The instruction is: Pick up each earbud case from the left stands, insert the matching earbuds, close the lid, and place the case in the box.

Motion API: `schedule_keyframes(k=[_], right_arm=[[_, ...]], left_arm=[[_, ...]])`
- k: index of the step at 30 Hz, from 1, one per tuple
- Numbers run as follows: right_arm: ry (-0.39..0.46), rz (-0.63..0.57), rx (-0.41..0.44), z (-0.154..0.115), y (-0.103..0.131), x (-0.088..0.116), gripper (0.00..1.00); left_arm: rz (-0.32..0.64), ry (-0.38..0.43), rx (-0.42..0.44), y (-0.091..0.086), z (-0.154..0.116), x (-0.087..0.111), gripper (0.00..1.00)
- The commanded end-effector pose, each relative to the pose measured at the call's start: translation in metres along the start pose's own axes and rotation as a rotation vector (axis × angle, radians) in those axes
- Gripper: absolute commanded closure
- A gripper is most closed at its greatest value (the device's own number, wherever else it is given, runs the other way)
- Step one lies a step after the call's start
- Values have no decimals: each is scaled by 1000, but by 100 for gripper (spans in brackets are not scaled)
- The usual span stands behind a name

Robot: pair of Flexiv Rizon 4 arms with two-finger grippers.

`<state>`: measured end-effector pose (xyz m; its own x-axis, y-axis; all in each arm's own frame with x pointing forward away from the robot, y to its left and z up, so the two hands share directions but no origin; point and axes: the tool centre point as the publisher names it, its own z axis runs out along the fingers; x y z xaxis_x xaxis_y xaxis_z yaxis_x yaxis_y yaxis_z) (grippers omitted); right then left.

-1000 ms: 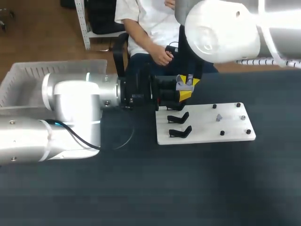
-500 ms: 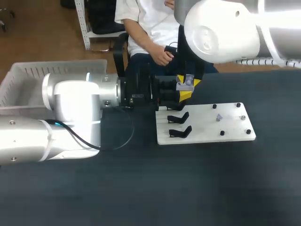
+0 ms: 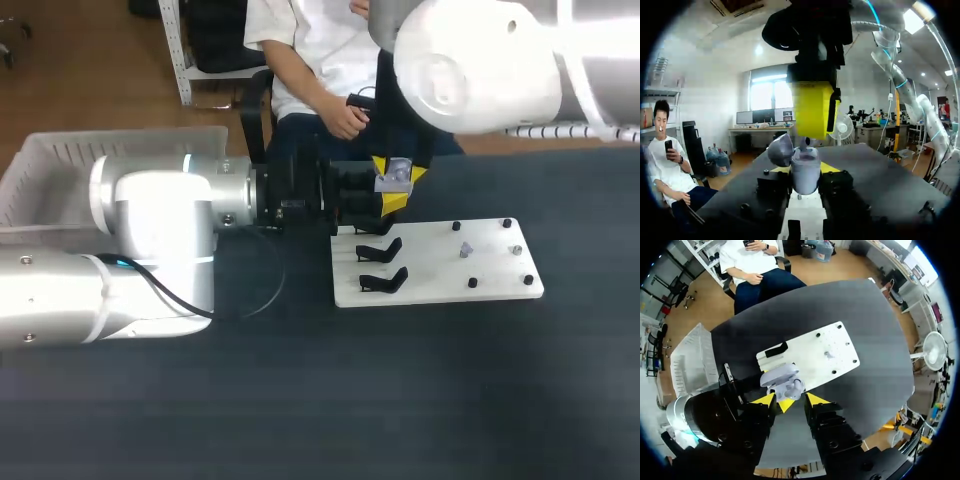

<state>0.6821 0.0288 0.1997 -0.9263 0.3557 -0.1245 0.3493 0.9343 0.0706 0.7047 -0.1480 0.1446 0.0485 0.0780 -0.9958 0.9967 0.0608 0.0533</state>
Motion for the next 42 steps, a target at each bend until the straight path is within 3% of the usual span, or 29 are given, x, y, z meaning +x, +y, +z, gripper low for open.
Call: schedule_keyframes(k=[1,22,32,33,34,35,36,37,42], right_arm=[[-12,1,-10,-1,-4,10,64],[-14,42,-6,4,-20,4,65],[-118,-110,-90,-14,-39,15,58],[-124,-142,-100,-15,-43,16,51],[-131,-155,-101,-15,-47,16,24],[-139,-163,-108,-15,-51,16,10],[-142,-176,-117,-16,-54,17,4],[-154,-199,-135,-15,-60,18,0],[-168,-213,-170,-2,-87,14,0]], left_arm=[[4,-5,-9,-2,0,1,100],[4,-5,-9,-2,0,1,100],[4,-5,-9,-2,0,1,100],[4,-5,-9,-2,0,1,100],[4,-5,-9,-2,0,1,100],[4,-5,-9,-2,0,1,100],[4,-5,-9,-2,0,1,100],[4,-5,-9,-2,0,1,100],[4,-5,-9,-2,0,1,100]])
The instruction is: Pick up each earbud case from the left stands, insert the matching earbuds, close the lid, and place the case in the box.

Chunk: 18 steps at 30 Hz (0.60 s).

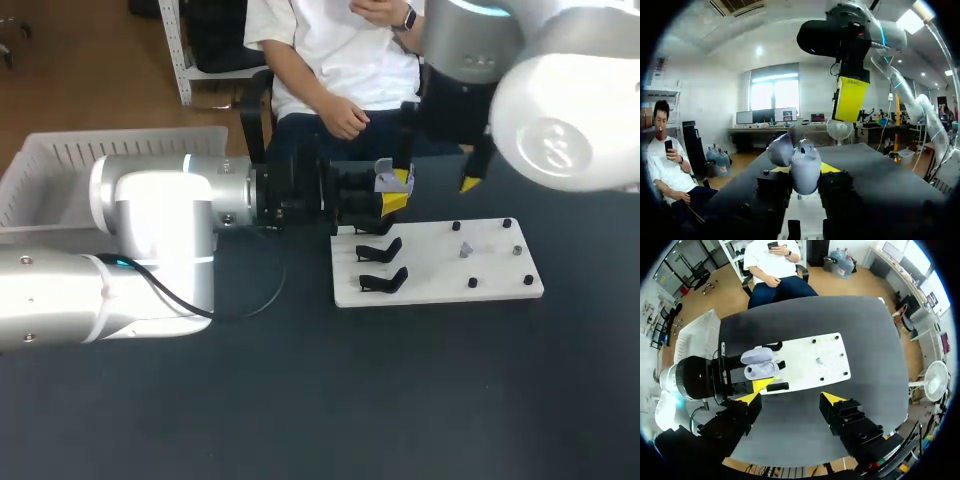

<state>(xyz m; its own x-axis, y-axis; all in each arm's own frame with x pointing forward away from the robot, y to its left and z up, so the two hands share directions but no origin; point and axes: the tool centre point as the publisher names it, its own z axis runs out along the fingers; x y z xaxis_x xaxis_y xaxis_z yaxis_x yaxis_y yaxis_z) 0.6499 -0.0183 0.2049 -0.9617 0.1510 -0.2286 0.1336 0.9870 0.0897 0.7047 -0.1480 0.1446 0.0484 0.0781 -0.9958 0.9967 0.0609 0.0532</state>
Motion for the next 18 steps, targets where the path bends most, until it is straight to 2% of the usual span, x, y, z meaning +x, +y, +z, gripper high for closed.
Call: schedule_keyframes(k=[1,10,18], right_arm=[[-96,8,-104,10,-36,9,0],[-118,111,-138,45,-76,12,0],[-132,41,-159,86,-90,6,0]], left_arm=[[4,-5,-9,-2,0,1,100],[4,-5,-9,-2,0,1,100],[4,-5,-9,-2,0,1,100]])
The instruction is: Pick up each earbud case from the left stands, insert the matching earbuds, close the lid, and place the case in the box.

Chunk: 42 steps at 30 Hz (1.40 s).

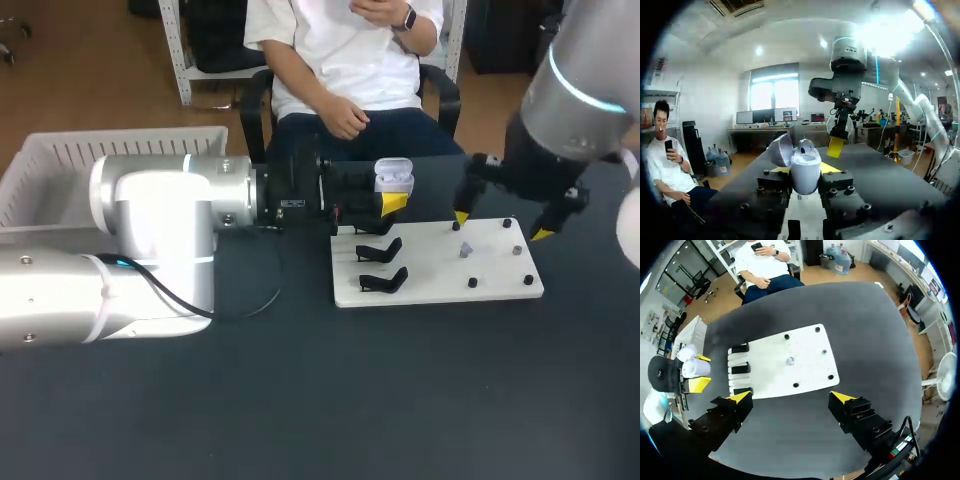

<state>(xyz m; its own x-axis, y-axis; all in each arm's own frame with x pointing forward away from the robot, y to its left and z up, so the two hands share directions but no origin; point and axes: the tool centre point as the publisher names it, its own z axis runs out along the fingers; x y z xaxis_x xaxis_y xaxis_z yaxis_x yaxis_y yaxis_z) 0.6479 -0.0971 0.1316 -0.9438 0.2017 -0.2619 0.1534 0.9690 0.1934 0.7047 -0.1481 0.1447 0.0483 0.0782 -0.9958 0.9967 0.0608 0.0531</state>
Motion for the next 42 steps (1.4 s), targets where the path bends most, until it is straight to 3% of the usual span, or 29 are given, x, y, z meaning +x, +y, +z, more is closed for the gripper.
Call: schedule_keyframes(k=[1,13,24,34,42], right_arm=[[-88,-14,-63,22,-9,-1,0],[-32,34,-50,68,-13,-12,0],[23,60,-14,87,-16,-20,0],[66,76,35,101,-5,-25,0],[85,75,27,110,1,-27,3]], left_arm=[[4,-5,-9,-2,0,1,100],[4,-5,-9,-2,0,1,100],[4,-5,-9,-2,0,1,100],[4,-5,-9,-2,0,1,100],[4,-5,-9,-2,0,1,100]])
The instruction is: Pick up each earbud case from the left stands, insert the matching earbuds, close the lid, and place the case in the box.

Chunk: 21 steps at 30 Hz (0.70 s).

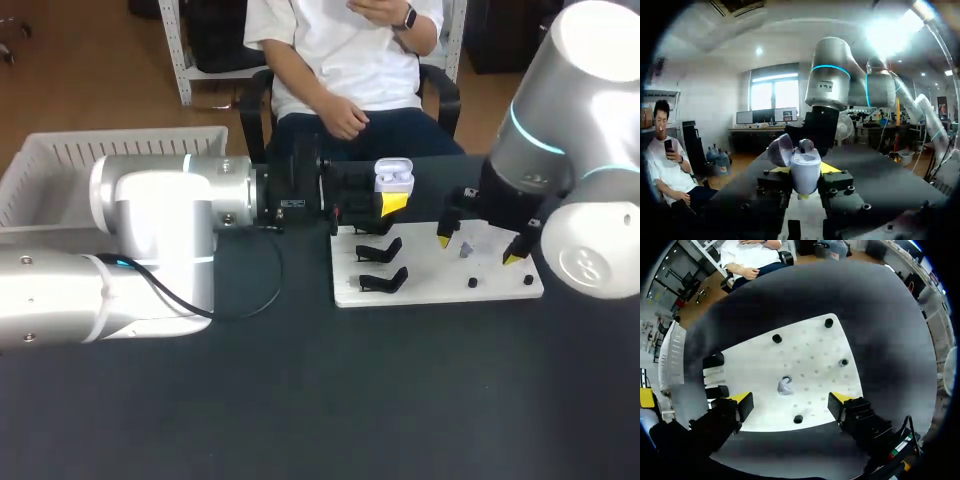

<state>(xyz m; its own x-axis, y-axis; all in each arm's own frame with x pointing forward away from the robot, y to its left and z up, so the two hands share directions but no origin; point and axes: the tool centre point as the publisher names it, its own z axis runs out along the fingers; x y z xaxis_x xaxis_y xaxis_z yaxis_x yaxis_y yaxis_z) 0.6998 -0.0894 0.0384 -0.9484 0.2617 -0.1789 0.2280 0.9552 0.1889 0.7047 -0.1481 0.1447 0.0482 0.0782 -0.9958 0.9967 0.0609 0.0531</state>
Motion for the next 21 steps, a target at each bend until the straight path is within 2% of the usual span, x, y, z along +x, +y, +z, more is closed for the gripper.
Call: schedule_keyframes(k=[1,8,13,15,17,21], right_arm=[[20,7,6,7,4,-5,3],[30,32,8,10,4,-5,7],[33,47,3,9,5,-6,36],[34,50,-2,9,5,-6,40],[34,50,-4,9,6,-5,51],[39,52,-7,12,6,-4,51]], left_arm=[[4,-5,-9,-2,0,1,100],[4,-5,-9,-2,0,1,100],[4,-5,-9,-2,0,1,100],[4,-5,-9,-2,0,1,100],[4,-5,-9,-2,0,1,100],[4,-5,-9,-2,0,1,100]])
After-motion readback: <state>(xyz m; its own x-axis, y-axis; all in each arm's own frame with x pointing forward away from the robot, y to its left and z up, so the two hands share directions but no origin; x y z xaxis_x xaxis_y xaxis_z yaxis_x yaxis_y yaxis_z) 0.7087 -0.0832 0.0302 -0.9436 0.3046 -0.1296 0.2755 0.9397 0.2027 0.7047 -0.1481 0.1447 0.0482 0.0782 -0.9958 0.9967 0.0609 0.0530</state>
